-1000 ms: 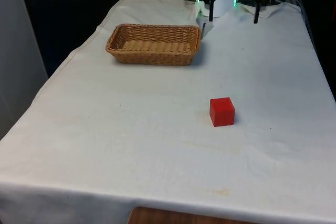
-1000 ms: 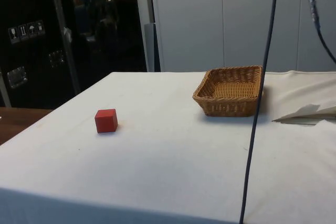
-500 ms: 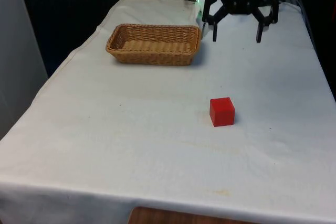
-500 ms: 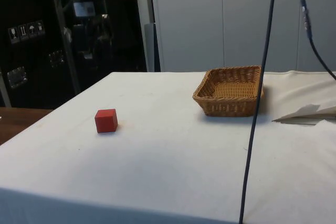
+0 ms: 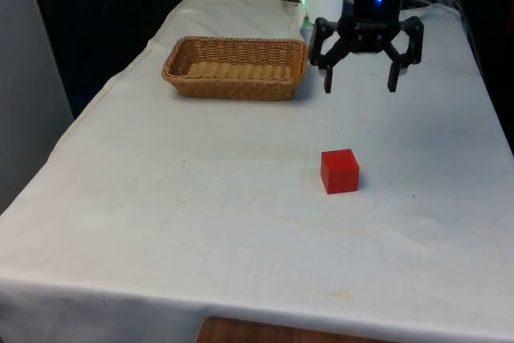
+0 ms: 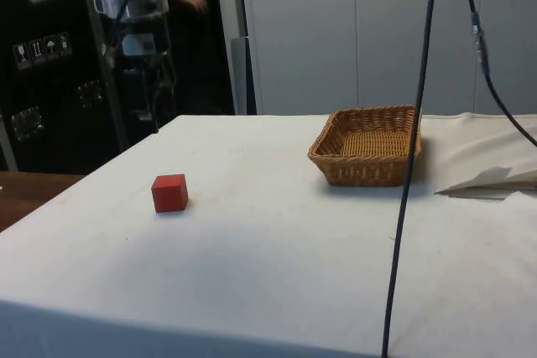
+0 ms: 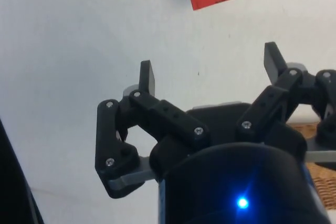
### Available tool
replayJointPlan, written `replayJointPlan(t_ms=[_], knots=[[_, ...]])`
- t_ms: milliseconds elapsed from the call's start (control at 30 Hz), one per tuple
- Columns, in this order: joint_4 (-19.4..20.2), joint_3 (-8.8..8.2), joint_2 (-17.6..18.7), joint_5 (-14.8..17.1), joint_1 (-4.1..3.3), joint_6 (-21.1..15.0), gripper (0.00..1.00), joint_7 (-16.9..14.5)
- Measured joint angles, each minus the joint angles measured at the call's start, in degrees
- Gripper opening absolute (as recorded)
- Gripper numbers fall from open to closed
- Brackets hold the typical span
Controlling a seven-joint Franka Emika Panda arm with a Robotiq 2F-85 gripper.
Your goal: Pick up the cube and place it into the basket.
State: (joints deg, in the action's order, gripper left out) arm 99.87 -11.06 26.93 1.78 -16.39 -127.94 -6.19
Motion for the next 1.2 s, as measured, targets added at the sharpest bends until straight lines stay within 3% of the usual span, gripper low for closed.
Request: replayJointPlan(t_ms=[867, 1200], knots=[[-0.5, -0.40, 7.8, 0.0, 0.23, -8.8, 1.00, -9.5], [-3.1, -0.92, 13.2, 0.5, 1.49, -11.2, 1.00, -13.9]])
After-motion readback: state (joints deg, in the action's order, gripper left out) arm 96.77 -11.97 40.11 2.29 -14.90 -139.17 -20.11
